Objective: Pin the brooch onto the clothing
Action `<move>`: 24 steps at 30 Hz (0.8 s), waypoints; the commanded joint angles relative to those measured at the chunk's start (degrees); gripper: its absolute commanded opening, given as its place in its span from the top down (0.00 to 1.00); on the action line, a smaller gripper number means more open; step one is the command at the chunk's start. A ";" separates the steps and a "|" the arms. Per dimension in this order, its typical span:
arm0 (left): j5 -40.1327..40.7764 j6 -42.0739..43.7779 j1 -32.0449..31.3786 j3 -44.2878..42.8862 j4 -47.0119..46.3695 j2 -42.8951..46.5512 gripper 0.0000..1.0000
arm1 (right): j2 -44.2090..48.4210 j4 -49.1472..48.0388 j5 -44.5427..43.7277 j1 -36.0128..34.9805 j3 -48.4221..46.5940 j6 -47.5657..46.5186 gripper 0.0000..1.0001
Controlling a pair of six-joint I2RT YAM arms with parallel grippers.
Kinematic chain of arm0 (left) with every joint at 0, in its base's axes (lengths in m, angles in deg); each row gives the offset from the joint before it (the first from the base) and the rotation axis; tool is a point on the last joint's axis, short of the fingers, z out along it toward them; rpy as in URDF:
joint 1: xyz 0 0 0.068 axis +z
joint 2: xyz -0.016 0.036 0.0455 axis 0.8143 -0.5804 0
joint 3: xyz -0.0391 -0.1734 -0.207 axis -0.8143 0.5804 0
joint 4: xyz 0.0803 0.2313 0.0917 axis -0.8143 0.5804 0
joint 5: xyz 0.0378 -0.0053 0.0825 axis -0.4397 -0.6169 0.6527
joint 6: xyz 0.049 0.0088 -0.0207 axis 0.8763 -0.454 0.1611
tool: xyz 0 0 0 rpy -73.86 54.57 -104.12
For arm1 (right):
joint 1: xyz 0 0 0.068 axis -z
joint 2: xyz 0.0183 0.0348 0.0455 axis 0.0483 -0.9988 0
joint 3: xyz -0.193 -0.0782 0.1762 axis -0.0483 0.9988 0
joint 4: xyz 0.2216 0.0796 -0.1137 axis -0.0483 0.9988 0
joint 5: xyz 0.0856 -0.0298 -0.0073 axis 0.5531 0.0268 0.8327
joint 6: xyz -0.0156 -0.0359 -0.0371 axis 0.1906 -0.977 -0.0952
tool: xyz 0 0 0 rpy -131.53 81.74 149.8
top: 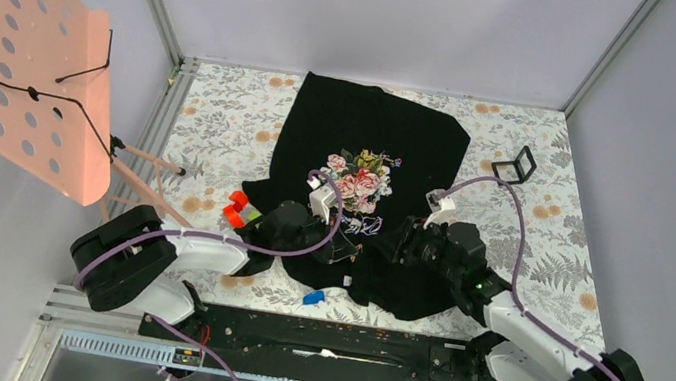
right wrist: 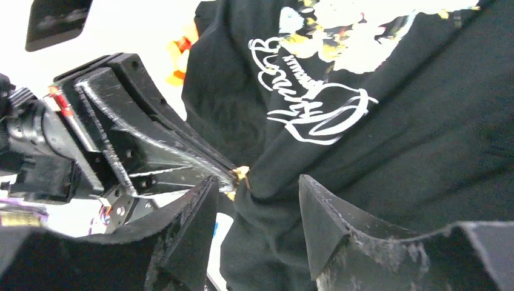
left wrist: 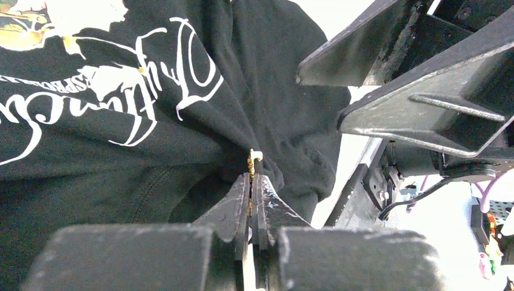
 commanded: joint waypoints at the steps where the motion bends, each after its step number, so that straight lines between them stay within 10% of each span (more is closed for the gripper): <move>1: -1.18 0.15 -0.29 -0.92 -1.07 2.91 0.93 | 7.09 16.06 -10.46 -0.06 -3.24 -1.65 0.39; 9: 6.43 2.68 0.21 -0.57 10.65 14.04 0.12 | 15.24 50.23 -29.04 0.71 -14.39 -0.47 0.16; 24: 19.35 -6.84 9.85 11.23 40.27 40.11 0.01 | 8.10 63.54 -30.20 12.84 -14.23 4.97 0.00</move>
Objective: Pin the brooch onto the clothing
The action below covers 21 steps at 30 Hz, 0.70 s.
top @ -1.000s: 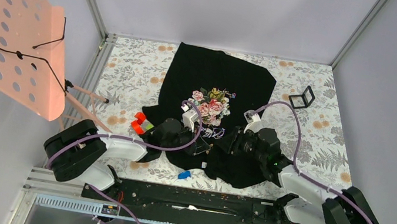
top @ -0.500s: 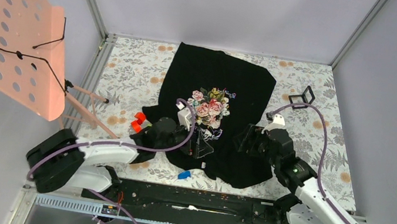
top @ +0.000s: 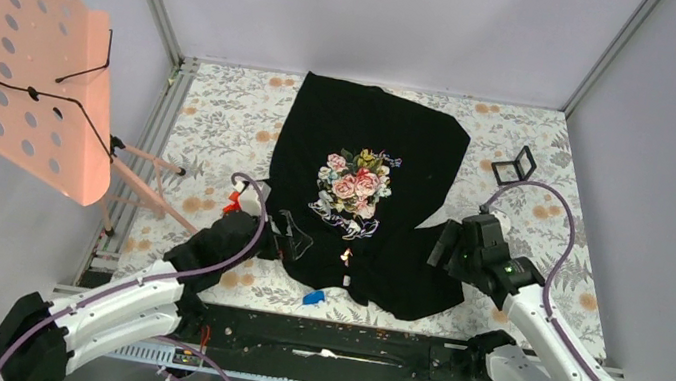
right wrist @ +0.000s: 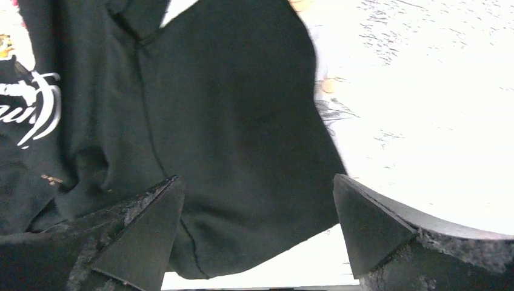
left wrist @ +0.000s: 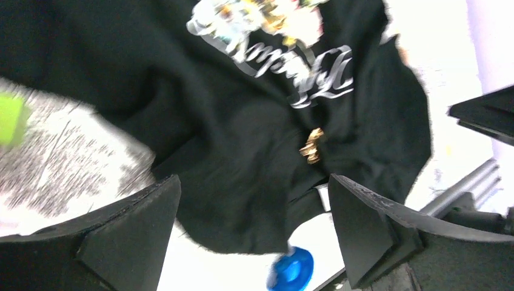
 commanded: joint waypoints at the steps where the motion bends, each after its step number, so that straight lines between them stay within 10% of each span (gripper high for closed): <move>1: 1.30 -4.41 2.74 3.28 7.72 2.27 0.01 | 1.16 4.15 -1.35 3.51 1.46 1.62 0.00; 14: 0.19 -5.64 3.77 1.26 -3.46 -12.51 0.02 | 3.76 -0.08 0.33 6.73 6.69 4.44 0.00; 21: 0.49 -3.52 3.77 -1.70 -3.55 -18.92 0.27 | 1.29 -0.43 -0.40 6.74 6.57 5.91 0.01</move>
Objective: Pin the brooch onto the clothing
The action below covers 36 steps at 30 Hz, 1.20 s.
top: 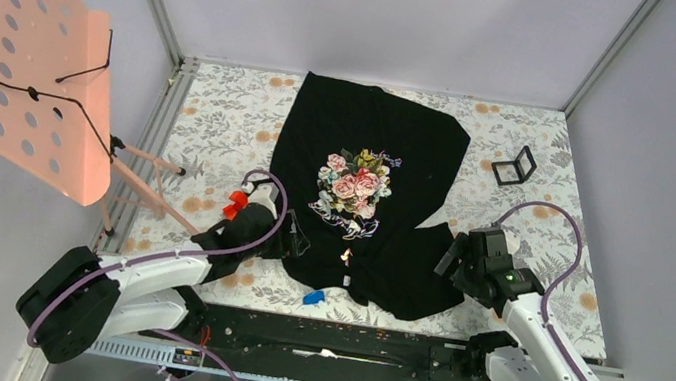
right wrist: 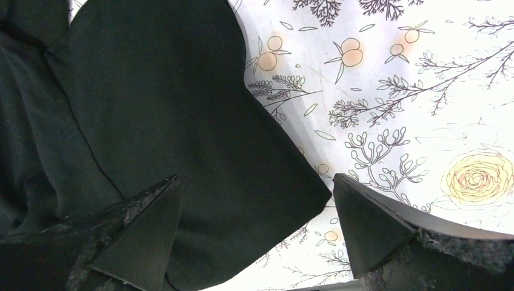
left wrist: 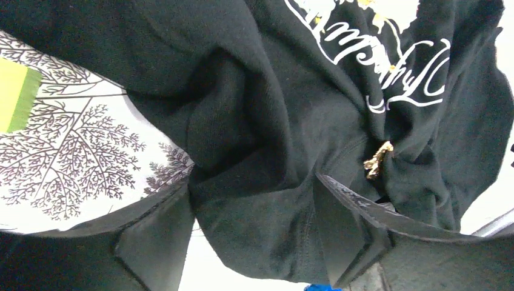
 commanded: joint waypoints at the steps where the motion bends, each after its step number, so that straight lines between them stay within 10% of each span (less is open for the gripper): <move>1: 0.80 1.68 0.23 -1.63 -0.93 -1.65 0.32 | -2.05 -1.66 -0.68 0.32 -0.34 1.77 0.01; 12: 4.68 2.30 0.22 -1.76 4.89 5.09 0.82 | -8.16 -5.80 0.56 0.32 -0.22 2.10 0.02; 20: 6.82 2.76 0.23 -2.05 11.84 11.86 0.89 | -16.94 -6.58 -0.85 0.32 -3.47 1.86 0.05; 24: 7.12 2.63 0.22 -2.20 12.93 12.85 0.90 | -19.37 -9.08 1.16 0.32 -4.33 1.38 0.27; 30: 8.35 2.27 0.69 -2.93 15.88 15.25 0.94 | -18.17 -6.00 -2.06 0.60 -6.67 1.25 0.99; 36: 8.20 3.17 2.51 -3.81 19.90 17.47 0.95 | -13.59 -4.05 -7.02 2.65 -9.23 1.35 1.00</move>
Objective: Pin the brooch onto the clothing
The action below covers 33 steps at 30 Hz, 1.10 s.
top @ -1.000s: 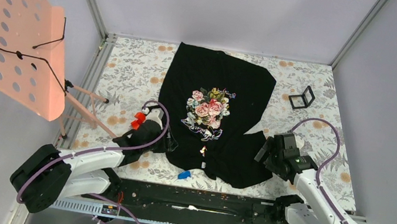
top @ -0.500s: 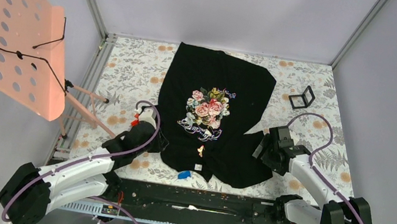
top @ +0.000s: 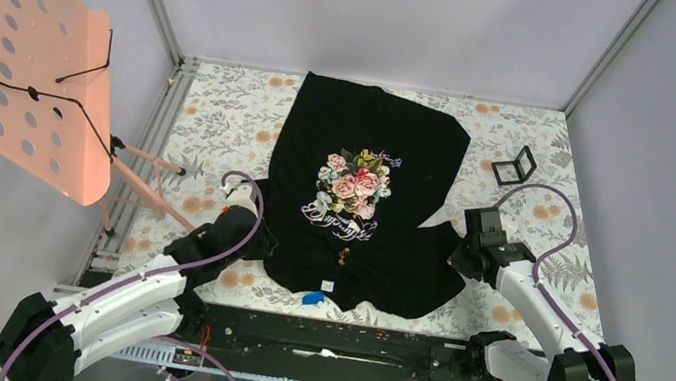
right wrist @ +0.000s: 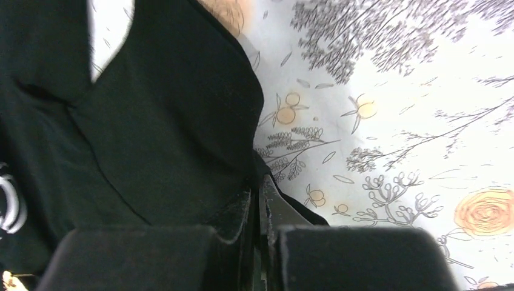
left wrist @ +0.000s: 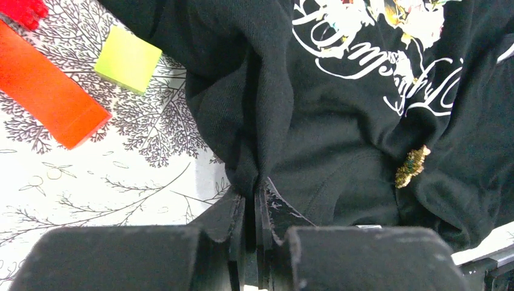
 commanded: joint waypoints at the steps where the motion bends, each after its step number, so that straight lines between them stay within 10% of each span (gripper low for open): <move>1: 1.43 0.92 1.48 -2.91 2.38 1.91 0.96 | 1.92 3.59 -6.90 2.40 -4.80 -0.34 1.00; 12: 0.79 0.70 2.52 -2.21 7.16 6.03 0.95 | 1.24 7.56 -10.79 8.56 -5.66 -0.77 0.99; 17: 0.91 1.93 2.60 -3.21 8.39 6.25 0.92 | 5.03 7.75 -13.86 8.97 -4.33 -1.08 0.81; 25: 2.37 4.09 2.60 -6.90 11.20 6.06 0.61 | 10.08 6.86 -3.12 9.11 -6.49 -6.06 0.33; 33: 6.60 8.90 -1.09 -12.62 10.99 2.47 0.30 | 7.12 -2.42 16.40 8.82 -4.03 -9.46 0.25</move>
